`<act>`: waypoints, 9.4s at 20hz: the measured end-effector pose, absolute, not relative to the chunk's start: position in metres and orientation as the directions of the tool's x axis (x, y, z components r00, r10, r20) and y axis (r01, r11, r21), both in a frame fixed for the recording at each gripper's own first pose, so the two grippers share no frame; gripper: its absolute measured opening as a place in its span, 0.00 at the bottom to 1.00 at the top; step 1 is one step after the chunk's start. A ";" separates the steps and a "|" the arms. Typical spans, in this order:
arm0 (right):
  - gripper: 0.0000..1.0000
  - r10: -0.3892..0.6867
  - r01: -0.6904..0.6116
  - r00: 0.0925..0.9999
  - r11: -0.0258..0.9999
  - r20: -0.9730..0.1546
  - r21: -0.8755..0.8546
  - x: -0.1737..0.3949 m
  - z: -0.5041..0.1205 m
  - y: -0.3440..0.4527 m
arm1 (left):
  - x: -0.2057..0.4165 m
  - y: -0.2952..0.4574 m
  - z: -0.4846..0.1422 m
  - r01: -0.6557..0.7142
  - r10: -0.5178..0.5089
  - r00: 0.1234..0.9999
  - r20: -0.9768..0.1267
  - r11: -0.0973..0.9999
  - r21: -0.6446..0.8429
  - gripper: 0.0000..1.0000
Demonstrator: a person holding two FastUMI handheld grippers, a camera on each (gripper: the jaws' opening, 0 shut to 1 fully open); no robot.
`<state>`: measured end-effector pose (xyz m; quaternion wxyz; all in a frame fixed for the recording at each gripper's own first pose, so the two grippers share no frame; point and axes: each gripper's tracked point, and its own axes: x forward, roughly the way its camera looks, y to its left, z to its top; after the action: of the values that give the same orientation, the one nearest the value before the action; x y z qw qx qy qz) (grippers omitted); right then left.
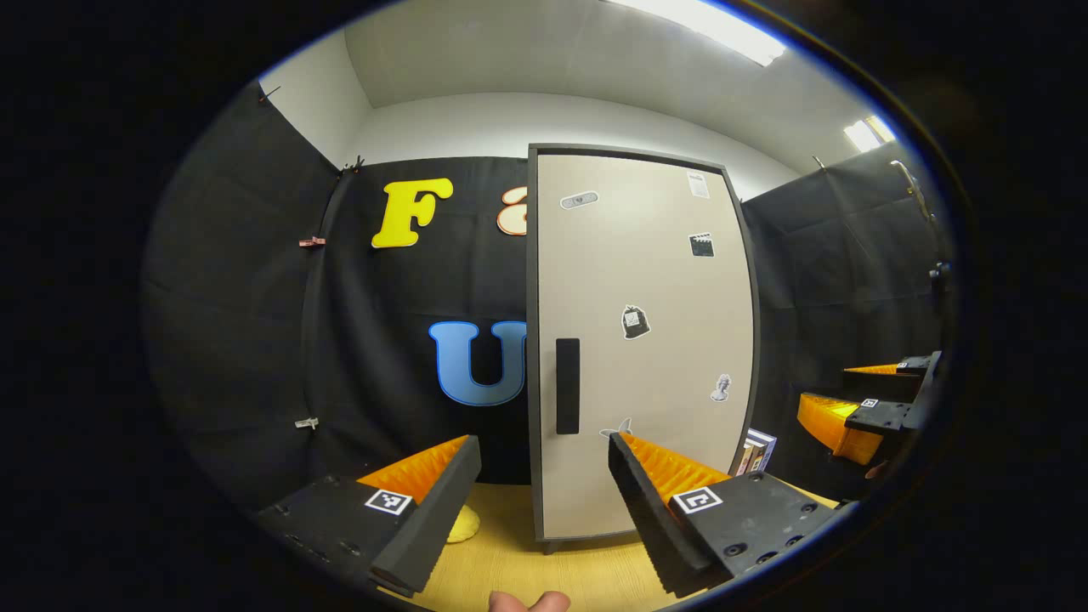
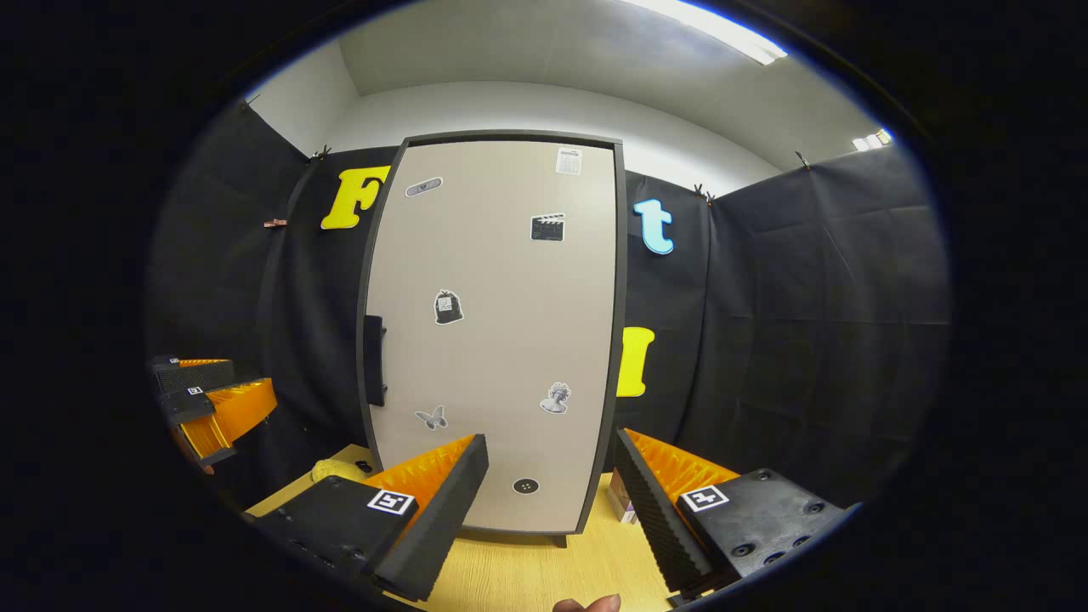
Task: Open the cabinet door with the right hand, grasp the bottle in the cabinet with the left hand and place it on the coaster, then close the cabinet door with the right hand.
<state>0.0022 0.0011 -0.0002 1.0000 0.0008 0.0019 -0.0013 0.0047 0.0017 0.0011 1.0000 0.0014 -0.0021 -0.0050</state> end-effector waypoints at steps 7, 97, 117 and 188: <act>0.98 -0.007 0.007 1.000 1.000 -0.003 0.000 0.004 0.000 0.002 | 0.007 0.004 0.004 0.016 -0.016 1.000 0.011 1.000 0.011 0.94; 0.19 0.490 -0.475 0.871 0.856 -0.028 0.202 0.022 0.007 0.130 | -0.020 0.007 -0.027 -0.030 0.032 0.998 -0.045 0.999 0.033 0.96; 0.16 0.204 -0.186 0.975 0.965 -0.083 0.185 0.005 0.003 0.019 | 0.037 -0.114 -0.018 0.201 -0.202 0.979 -0.008 0.979 -0.010 0.95; 0.96 -0.082 0.075 0.996 0.987 0.044 0.140 -0.038 0.031 -0.045 | 0.055 -0.005 -0.194 0.052 -0.047 0.998 -0.048 0.993 0.103 0.71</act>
<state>-0.0383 -0.0446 0.0313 0.9965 0.0691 -0.0250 -0.0394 0.0552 -0.0051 -0.1938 0.9981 0.0519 0.0229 -0.0246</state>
